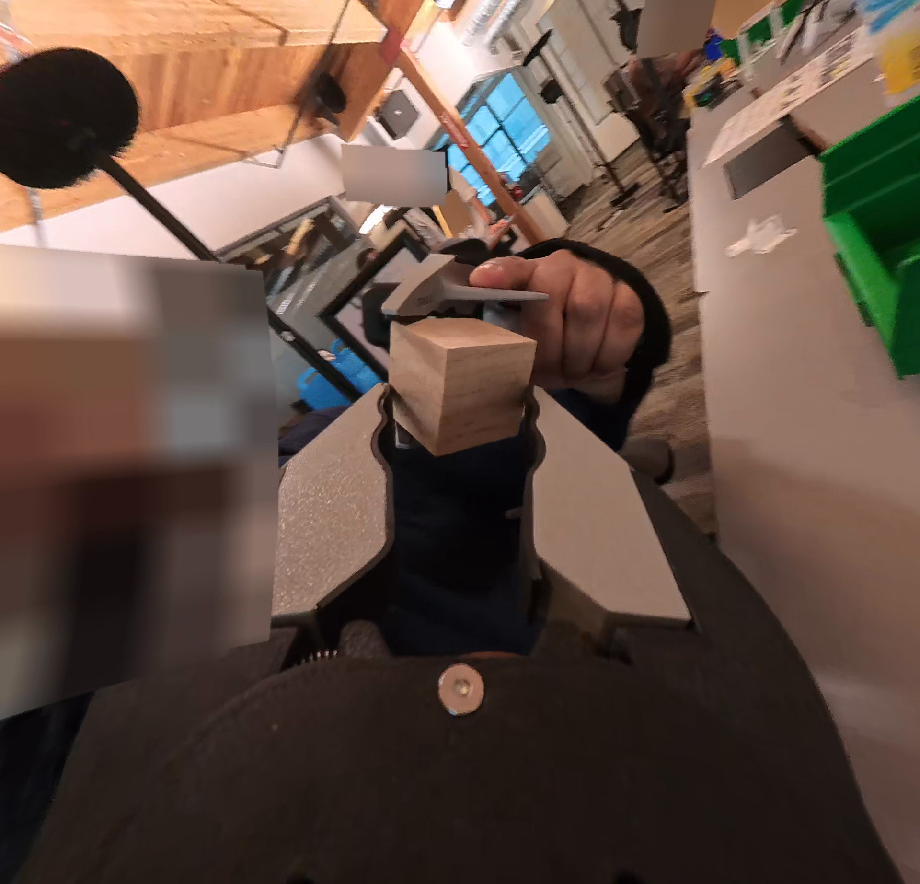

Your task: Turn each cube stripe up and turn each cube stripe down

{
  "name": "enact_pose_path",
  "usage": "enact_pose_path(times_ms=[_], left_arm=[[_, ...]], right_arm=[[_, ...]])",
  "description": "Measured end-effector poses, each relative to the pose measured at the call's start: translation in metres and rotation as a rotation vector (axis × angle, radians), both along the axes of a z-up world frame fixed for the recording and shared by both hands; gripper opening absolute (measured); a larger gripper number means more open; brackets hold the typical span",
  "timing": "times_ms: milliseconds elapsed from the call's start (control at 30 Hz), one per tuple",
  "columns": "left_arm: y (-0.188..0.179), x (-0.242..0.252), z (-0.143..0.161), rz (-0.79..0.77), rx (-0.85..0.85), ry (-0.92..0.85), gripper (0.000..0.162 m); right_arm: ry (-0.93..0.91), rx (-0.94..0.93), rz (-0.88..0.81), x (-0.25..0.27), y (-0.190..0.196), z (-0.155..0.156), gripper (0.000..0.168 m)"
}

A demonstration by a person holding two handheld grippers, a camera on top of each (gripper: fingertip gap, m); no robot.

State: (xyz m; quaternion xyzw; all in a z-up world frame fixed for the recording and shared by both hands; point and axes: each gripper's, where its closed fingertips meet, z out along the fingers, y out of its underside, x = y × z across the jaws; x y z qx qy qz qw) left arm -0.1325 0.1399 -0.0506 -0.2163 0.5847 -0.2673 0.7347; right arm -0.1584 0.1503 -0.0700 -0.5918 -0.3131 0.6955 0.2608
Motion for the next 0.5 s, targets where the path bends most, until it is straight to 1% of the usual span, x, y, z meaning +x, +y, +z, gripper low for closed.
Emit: enact_pose_path(times_ms=[33,133,233,400,500], left_arm=[[0.004,0.001,-0.003,0.025,0.018,0.013,0.043],[0.016,0.001,-0.01,0.099,0.067,0.05,0.042],[0.019,-0.001,-0.01,0.117,0.083,0.055,0.042],[0.021,0.0,-0.015,0.186,0.166,0.088,0.042],[0.017,0.001,-0.015,0.189,0.186,0.081,0.042]], right_arm=[[-0.033,0.031,-0.045,0.001,0.004,-0.002,0.05],[-0.158,0.157,-0.202,0.005,0.015,-0.007,0.049],[-0.249,0.264,-0.299,0.008,0.018,-0.008,0.047],[-0.332,0.347,-0.382,0.009,0.021,-0.01,0.048],[-0.297,0.328,-0.346,0.007,0.019,-0.01,0.05]])
